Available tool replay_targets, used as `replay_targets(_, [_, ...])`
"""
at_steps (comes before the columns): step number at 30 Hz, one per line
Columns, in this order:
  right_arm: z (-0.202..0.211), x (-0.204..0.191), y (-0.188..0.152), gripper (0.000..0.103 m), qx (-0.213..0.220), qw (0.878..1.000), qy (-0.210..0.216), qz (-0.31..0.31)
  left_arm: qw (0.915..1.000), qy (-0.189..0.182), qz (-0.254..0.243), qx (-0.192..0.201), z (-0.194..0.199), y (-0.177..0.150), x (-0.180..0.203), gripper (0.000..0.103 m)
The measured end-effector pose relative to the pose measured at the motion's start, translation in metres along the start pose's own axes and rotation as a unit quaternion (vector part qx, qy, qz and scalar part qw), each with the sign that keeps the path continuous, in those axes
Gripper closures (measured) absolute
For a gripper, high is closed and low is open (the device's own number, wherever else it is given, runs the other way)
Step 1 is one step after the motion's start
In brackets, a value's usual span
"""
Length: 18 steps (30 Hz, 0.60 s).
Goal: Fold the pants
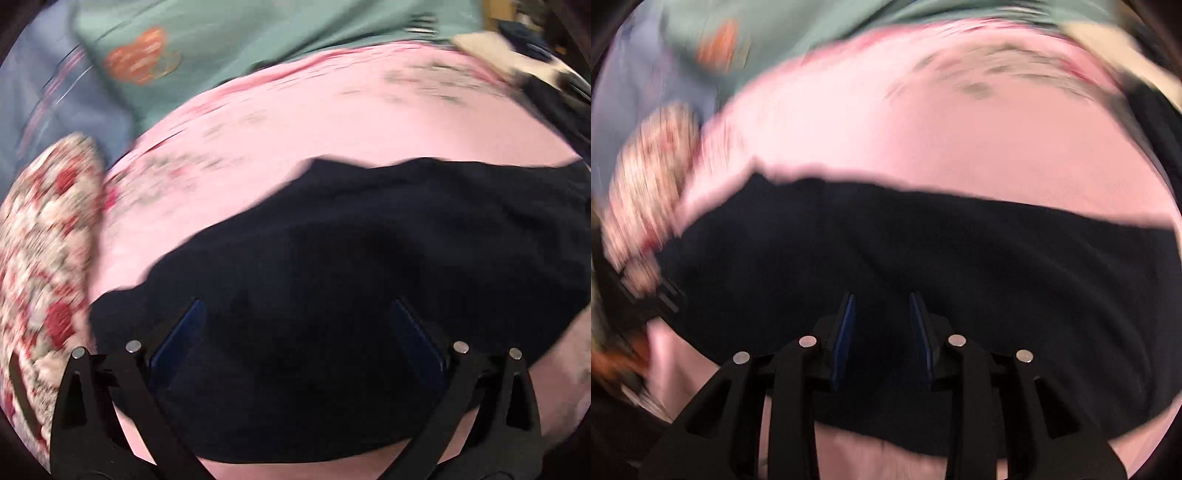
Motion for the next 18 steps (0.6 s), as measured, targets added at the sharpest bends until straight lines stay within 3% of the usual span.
replay_targets(3, [0.049, 0.058, -0.018, 0.071, 0.038, 0.993, -0.036, -0.106, 0.9983, -0.037, -0.045, 0.006, 0.004, 0.005, 0.055, 0.002])
replay_targets(8, [0.105, 0.167, -0.082, 0.071, 0.071, 0.947, -0.068, -0.306, 0.9931, -0.069, -0.094, 0.013, 0.012, 0.010, 0.110, 0.002])
replay_targets(10, [0.111, 0.177, -0.096, 0.071, 0.067, 0.940, -0.095, -0.321, 0.9907, -0.070, -0.115, 0.022, 0.017, 0.011, 0.121, 0.002])
replay_targets(12, [0.109, 0.177, -0.098, 0.071, 0.070, 0.941, -0.098, -0.316, 0.9902, -0.067, -0.121, 0.022, 0.019, 0.012, 0.125, 0.002])
replay_targets(18, [0.086, 0.181, -0.090, 0.071, 0.083, 0.945, -0.034, -0.315, 0.9934, -0.050, -0.102, 0.012, 0.020, 0.018, 0.120, 0.002])
Point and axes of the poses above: each gripper's, at about its wrist camera, not at the fingertips, and z roughly against the way its jaws point, x to its right, y to its top, the point moved 4 cm from there along -z, roughly the way its jaws point, and after that the axes turned 7 degrees about z, right-handed, at the moved point
